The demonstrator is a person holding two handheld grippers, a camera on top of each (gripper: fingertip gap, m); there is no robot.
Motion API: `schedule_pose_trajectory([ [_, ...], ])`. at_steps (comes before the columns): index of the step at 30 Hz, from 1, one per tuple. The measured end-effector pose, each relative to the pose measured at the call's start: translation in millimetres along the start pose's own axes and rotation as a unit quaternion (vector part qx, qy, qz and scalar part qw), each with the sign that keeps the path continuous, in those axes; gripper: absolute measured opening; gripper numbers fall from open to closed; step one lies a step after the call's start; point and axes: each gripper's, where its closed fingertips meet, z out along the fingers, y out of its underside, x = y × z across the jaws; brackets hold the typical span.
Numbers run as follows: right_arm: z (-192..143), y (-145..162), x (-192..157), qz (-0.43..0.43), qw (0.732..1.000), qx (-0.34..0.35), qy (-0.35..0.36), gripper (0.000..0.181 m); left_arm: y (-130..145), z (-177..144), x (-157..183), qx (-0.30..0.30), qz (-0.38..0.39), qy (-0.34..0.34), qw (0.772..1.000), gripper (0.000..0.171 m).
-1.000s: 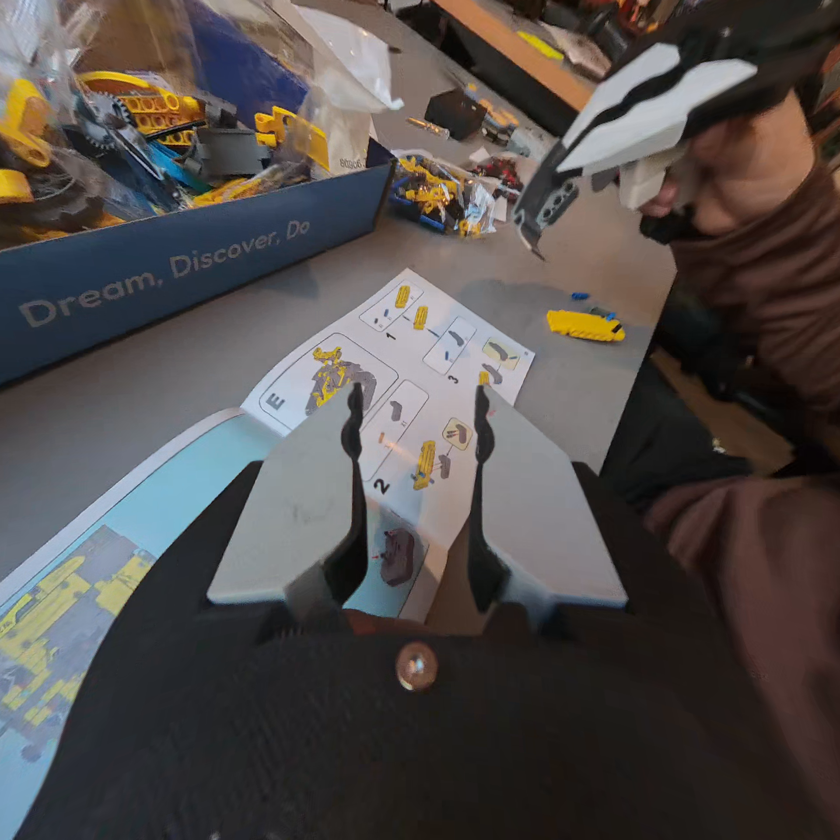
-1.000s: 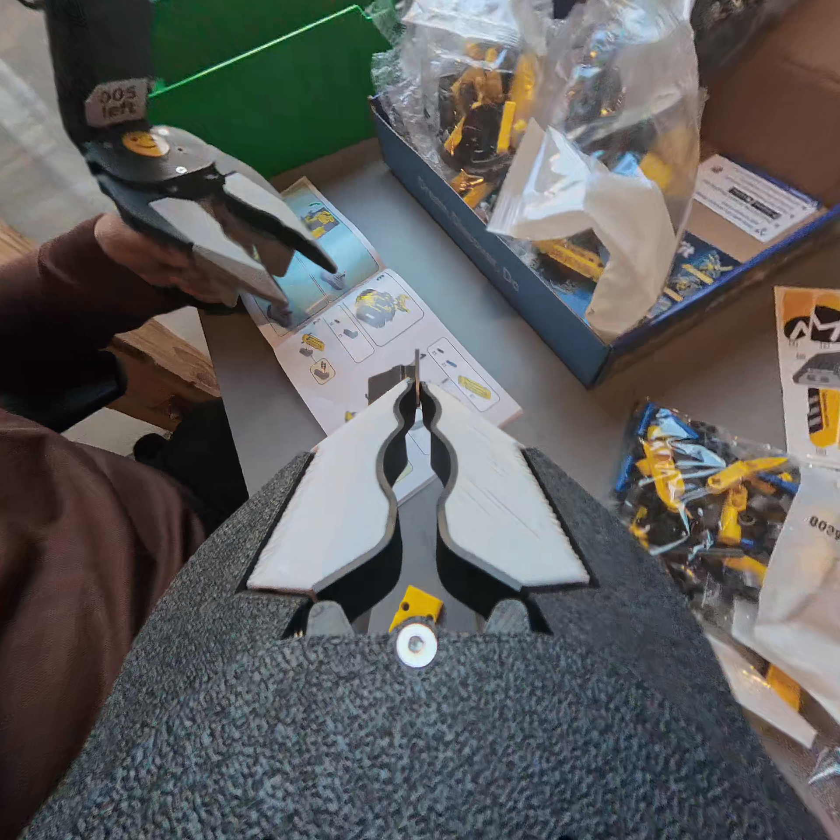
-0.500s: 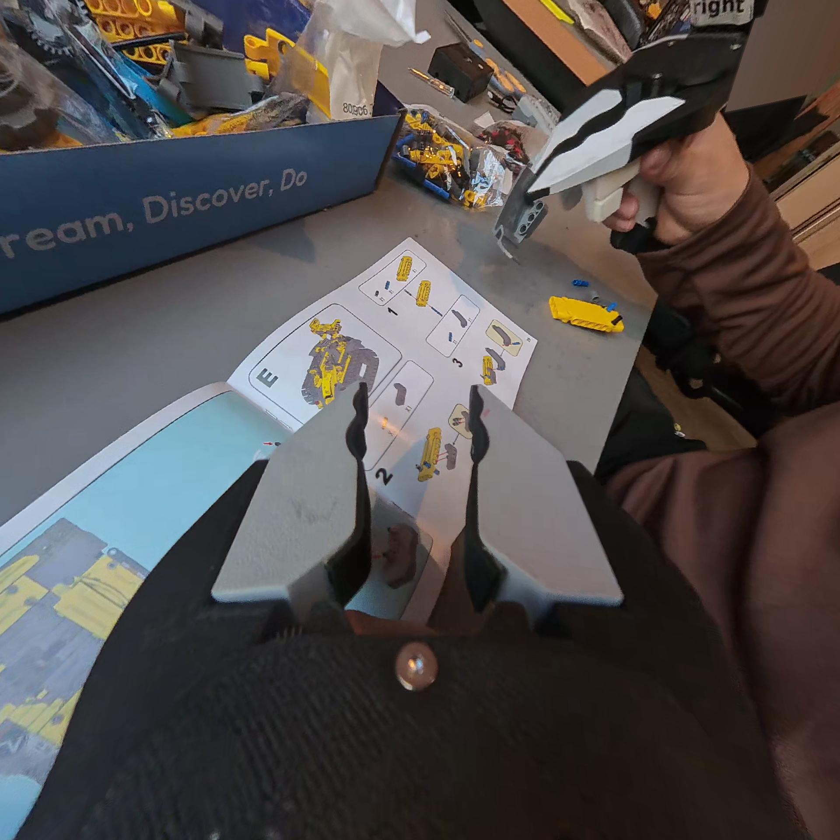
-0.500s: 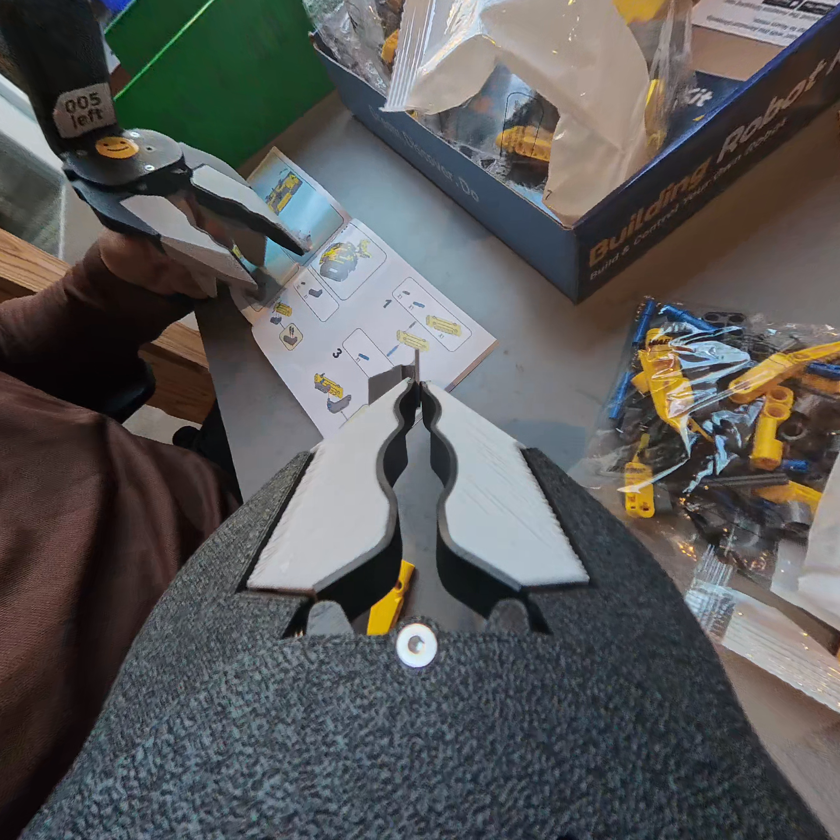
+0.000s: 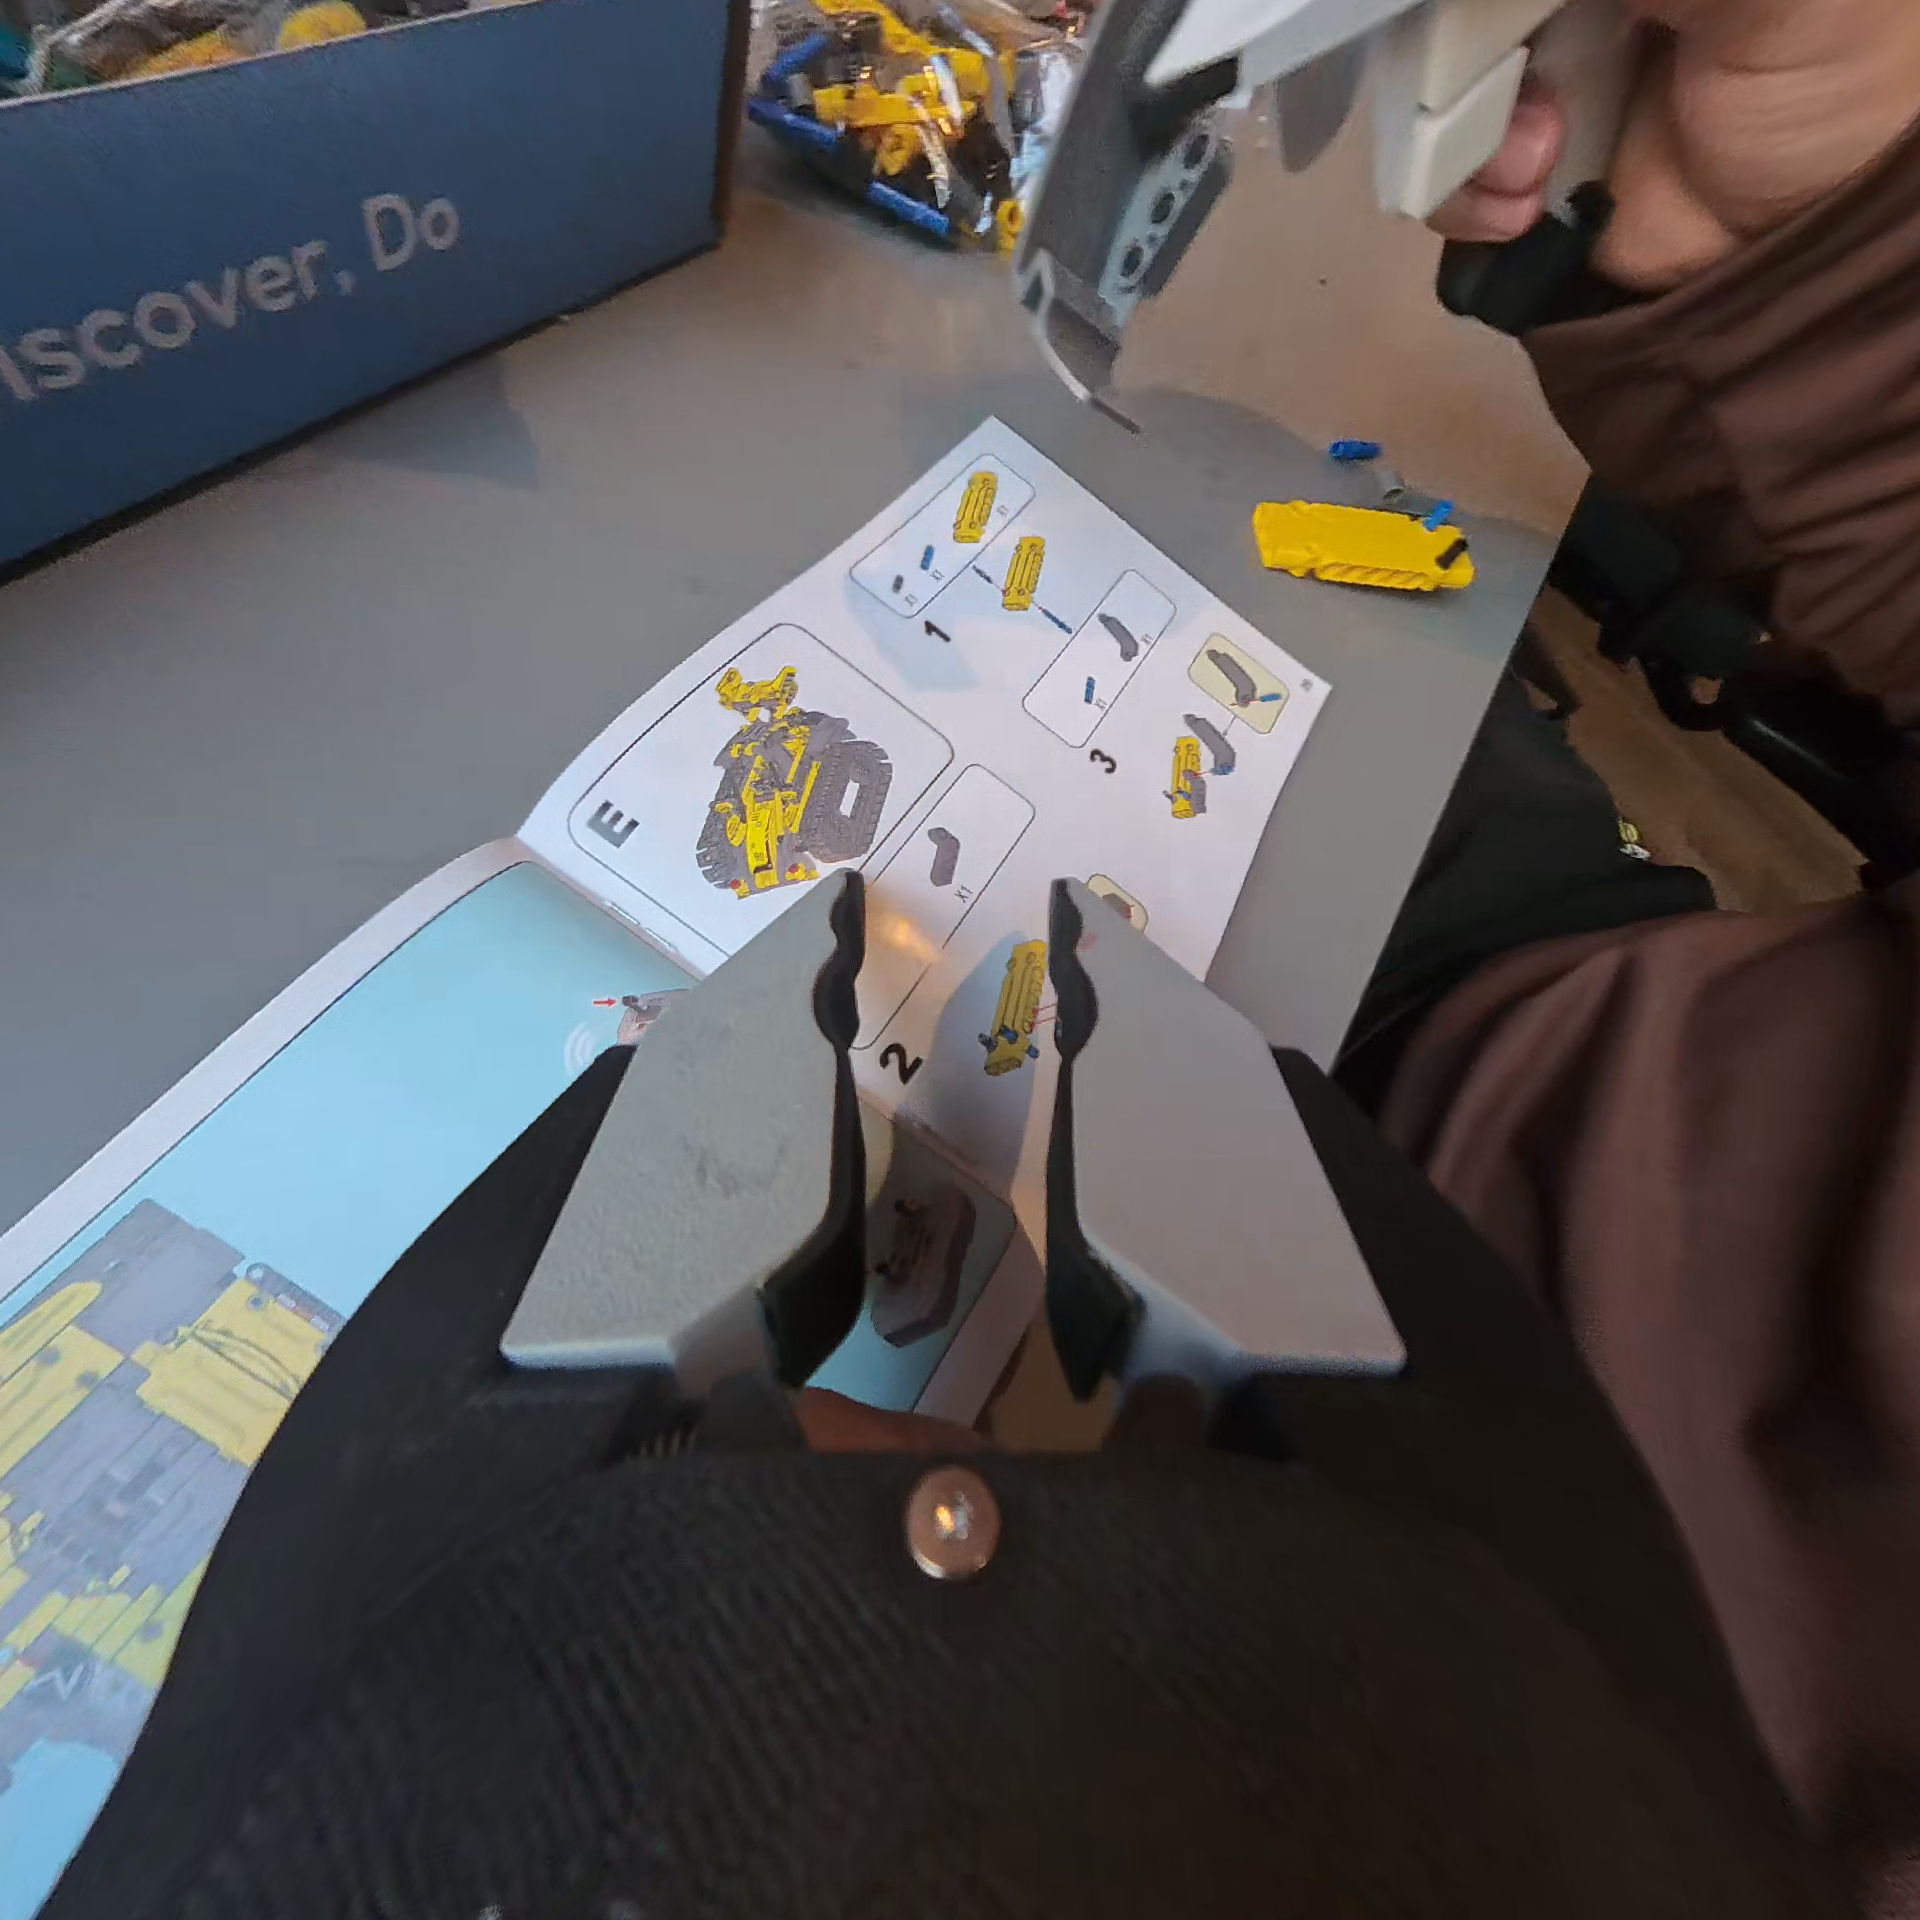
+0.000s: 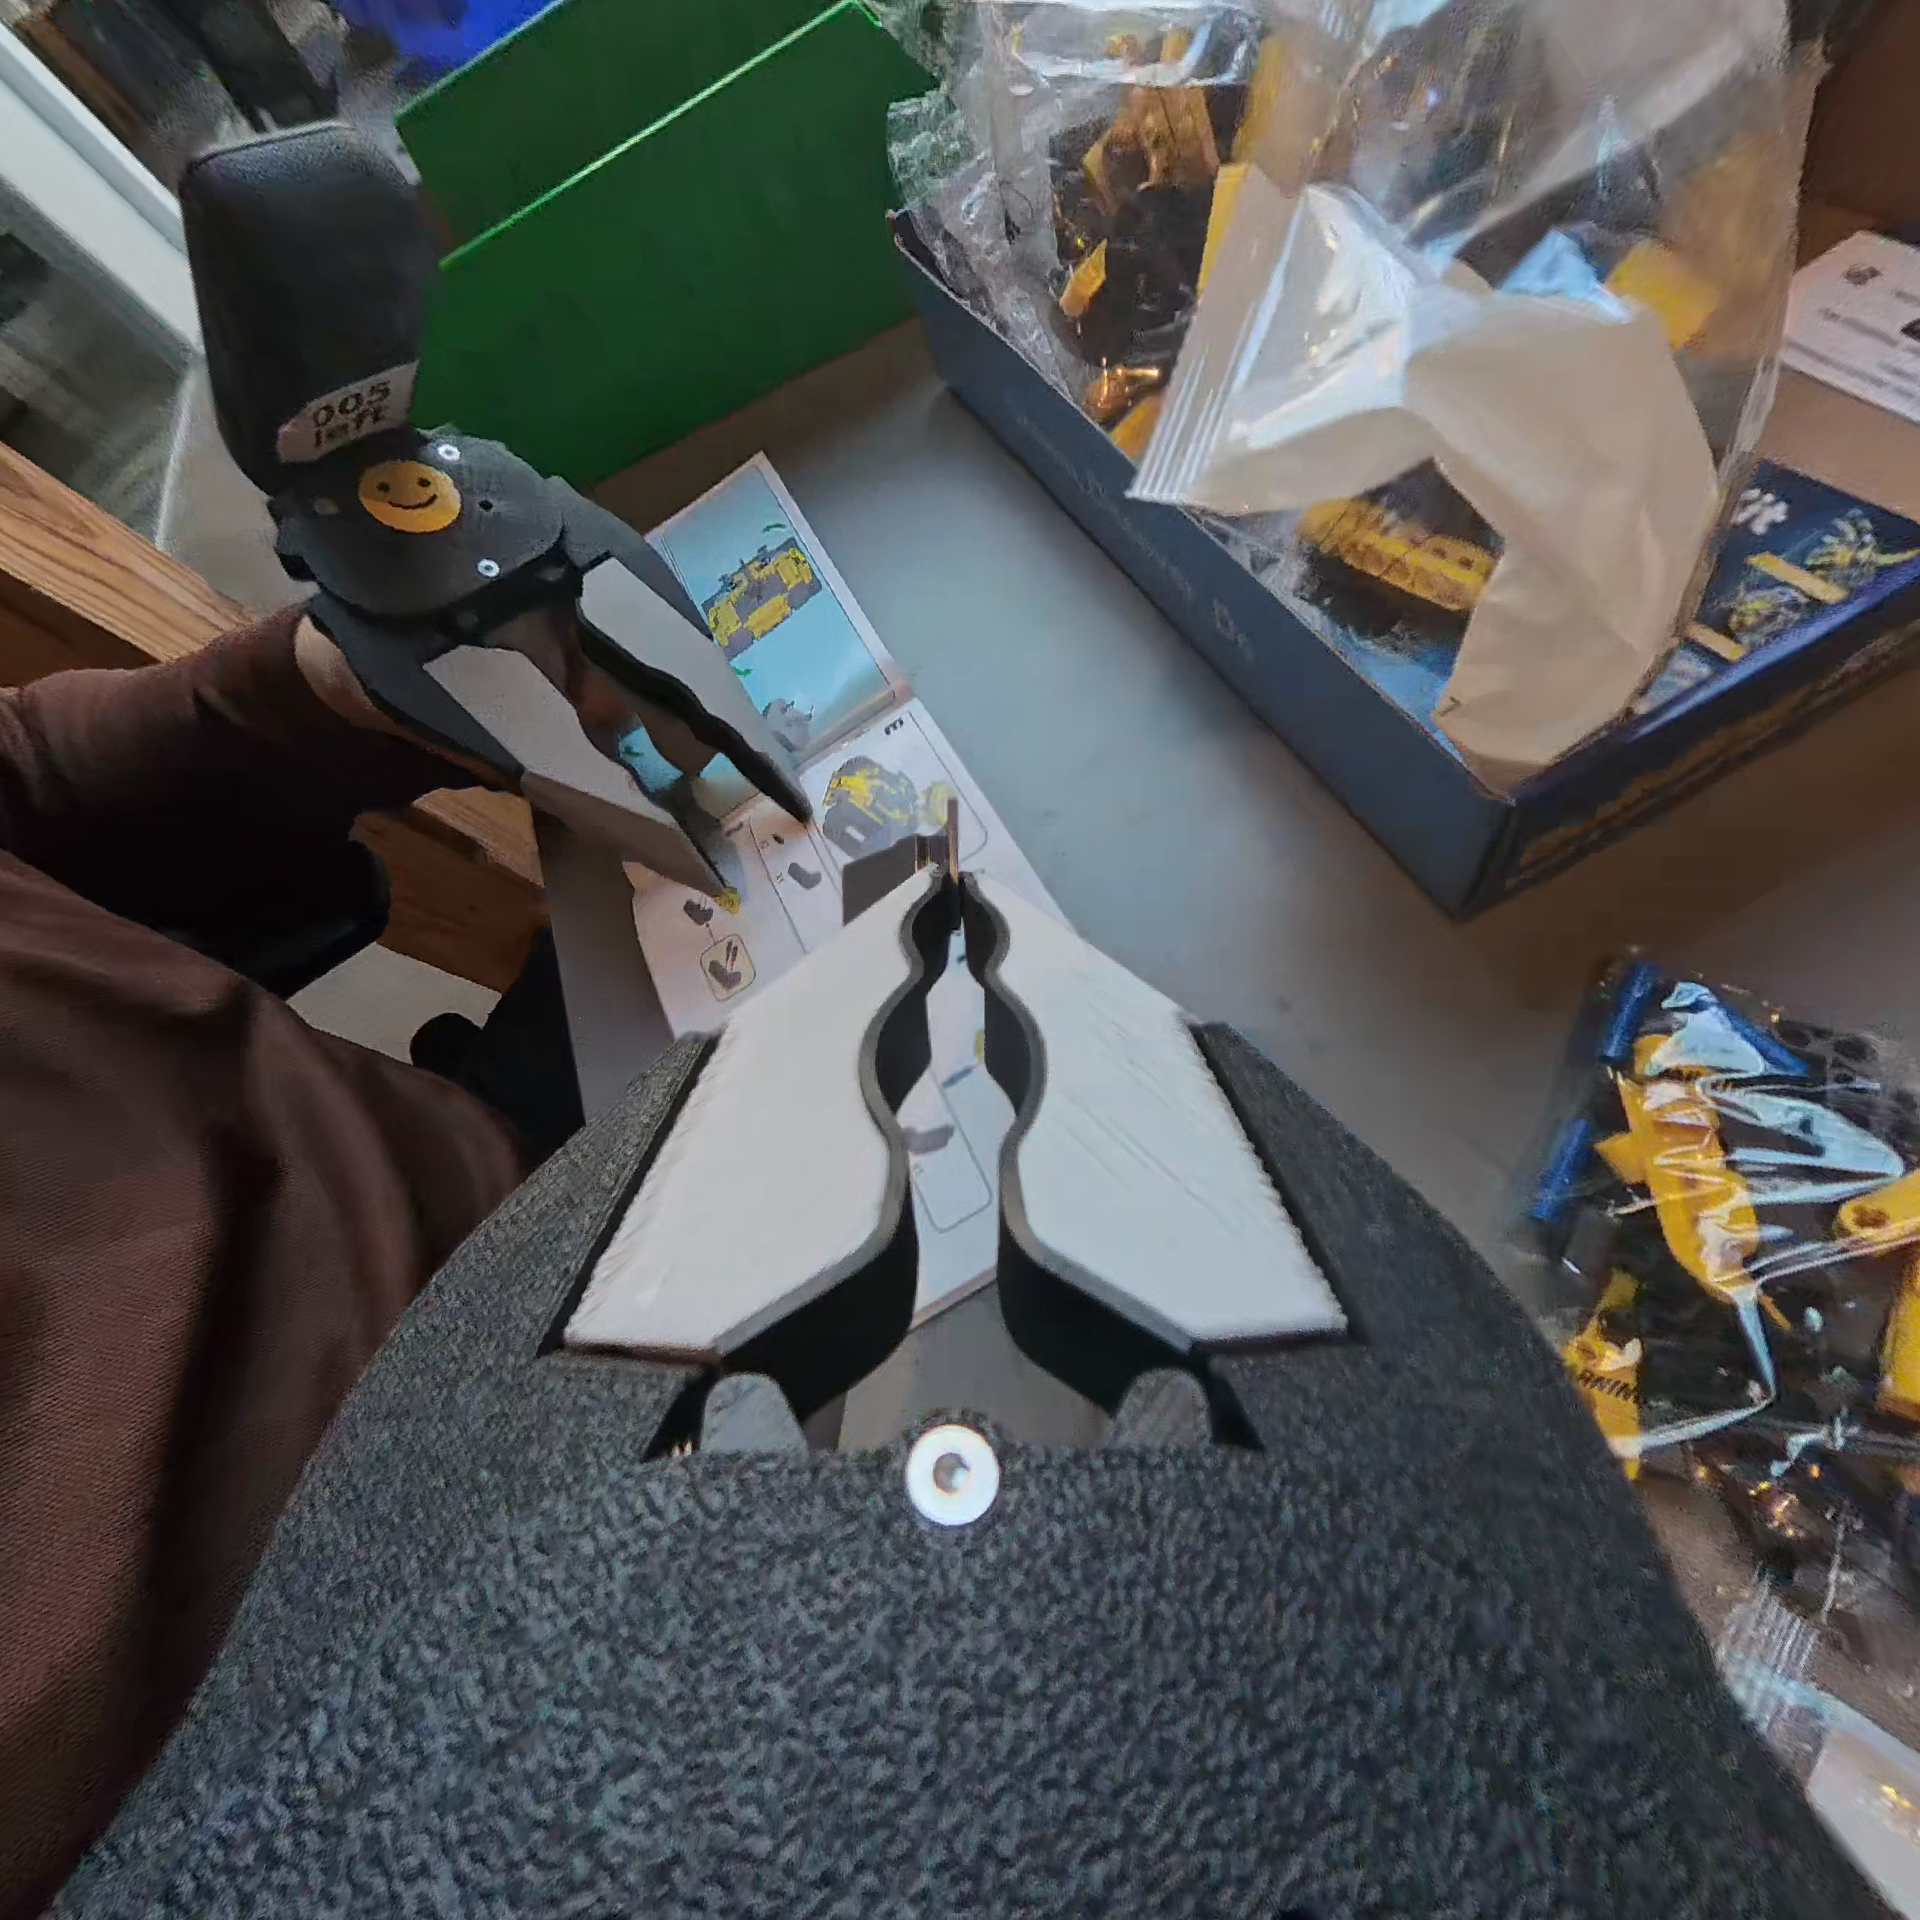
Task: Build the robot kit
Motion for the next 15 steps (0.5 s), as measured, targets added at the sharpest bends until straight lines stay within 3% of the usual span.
schedule_pose_trajectory([
  [10, 9, -12, -6, 0.018, 0.999, -0.024, 0.031, 0.002, 0, -8, 5, 0.018, 0.004, 0.014, 1.0, 0.035],
  [13, 13, -29, -24, -0.027, 0.999, -0.008, 0.023, 0.002, -7, -15, 5, 0.047, 0.012, 0.009, 0.999, 0.037],
  [15, 15, -43, -27, -0.084, 0.995, -0.002, 0.059, 0.002, -12, -21, 4, 0.069, 0.027, -0.004, 0.997, 0.038],
])
